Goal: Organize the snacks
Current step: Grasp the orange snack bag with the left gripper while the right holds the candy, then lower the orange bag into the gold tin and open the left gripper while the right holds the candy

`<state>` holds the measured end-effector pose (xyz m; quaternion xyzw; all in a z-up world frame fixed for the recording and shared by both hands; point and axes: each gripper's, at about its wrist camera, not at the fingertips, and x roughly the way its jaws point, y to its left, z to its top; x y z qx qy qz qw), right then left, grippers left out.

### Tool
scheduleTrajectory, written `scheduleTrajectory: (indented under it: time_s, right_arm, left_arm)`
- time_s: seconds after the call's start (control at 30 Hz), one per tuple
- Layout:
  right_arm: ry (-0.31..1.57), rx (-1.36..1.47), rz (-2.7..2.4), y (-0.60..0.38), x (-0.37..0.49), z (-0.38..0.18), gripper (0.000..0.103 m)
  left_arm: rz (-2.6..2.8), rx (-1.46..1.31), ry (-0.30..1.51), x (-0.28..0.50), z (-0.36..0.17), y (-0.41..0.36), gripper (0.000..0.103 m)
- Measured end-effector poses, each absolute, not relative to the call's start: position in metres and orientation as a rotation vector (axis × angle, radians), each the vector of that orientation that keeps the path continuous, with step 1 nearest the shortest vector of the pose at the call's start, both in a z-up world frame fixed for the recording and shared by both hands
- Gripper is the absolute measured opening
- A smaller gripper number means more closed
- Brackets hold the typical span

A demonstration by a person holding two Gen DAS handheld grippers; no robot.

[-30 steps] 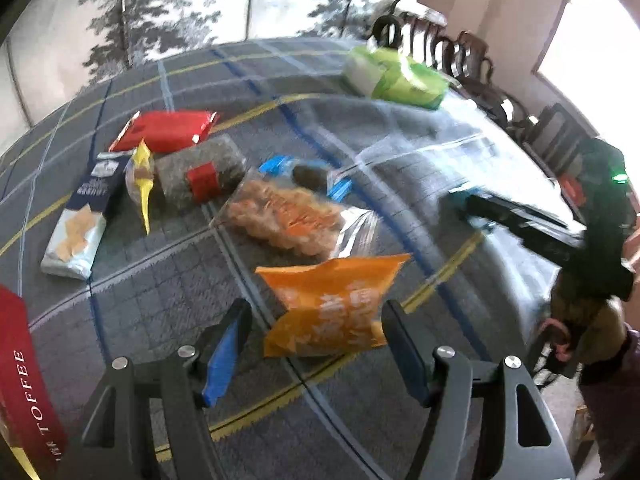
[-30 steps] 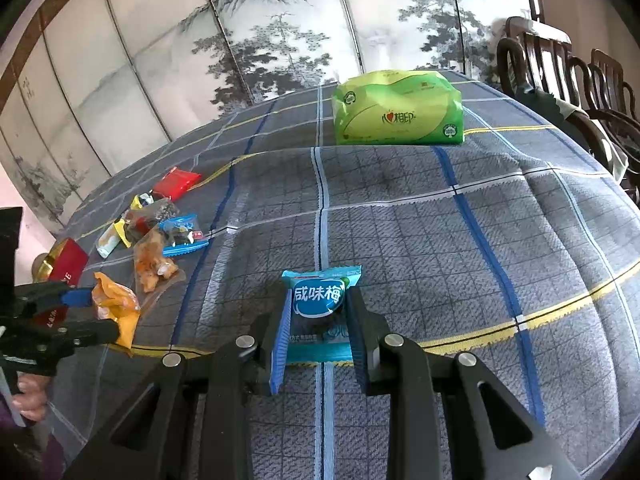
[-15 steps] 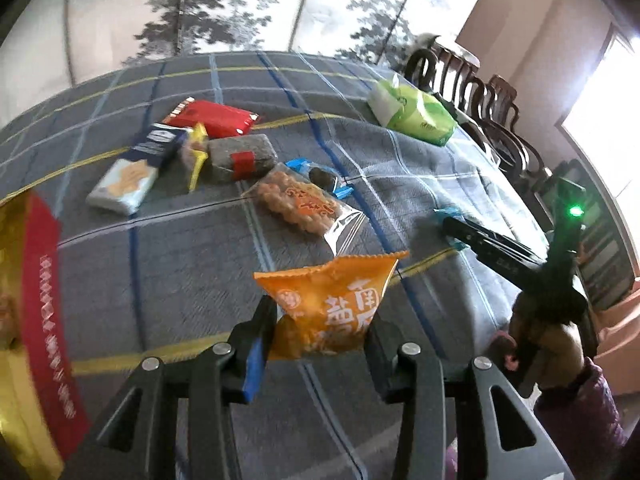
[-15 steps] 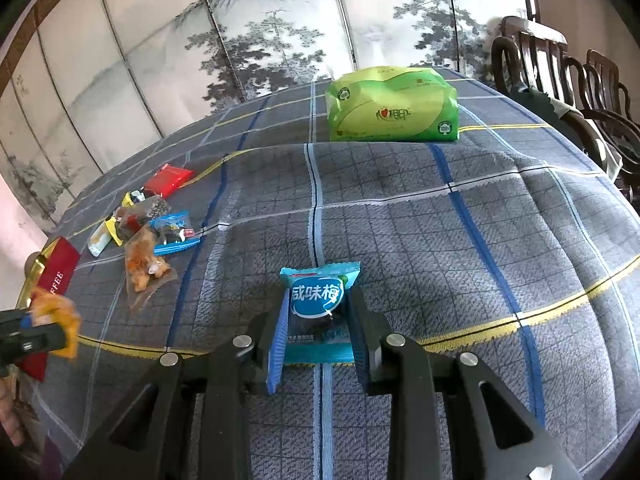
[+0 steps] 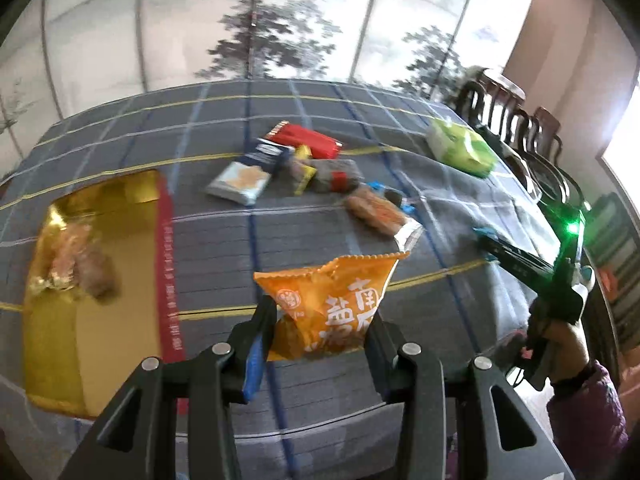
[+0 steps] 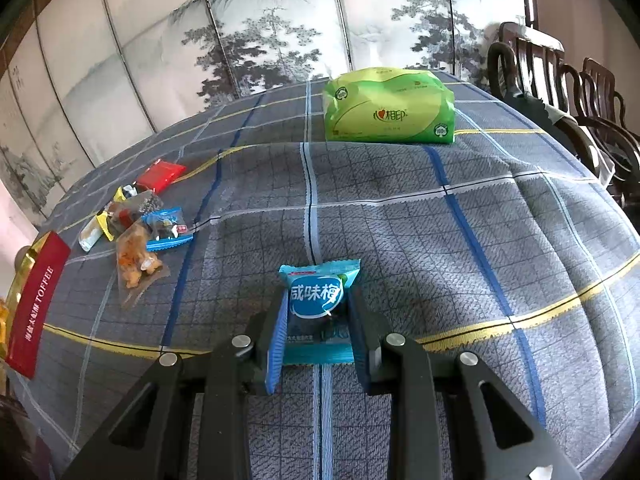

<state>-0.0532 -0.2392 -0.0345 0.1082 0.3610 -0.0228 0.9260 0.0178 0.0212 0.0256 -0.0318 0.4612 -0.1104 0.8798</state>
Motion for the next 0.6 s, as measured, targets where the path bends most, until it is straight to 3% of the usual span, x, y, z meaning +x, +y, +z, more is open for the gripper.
scheduleTrajectory:
  time_s: [0.6]
  right_arm:
    - [0.761,0.133,-0.099,-0.218,-0.049,-0.035,0.026]
  left_arm:
    - [0.016,-0.054,0.909,0.004,0.024,0.110,0.043]
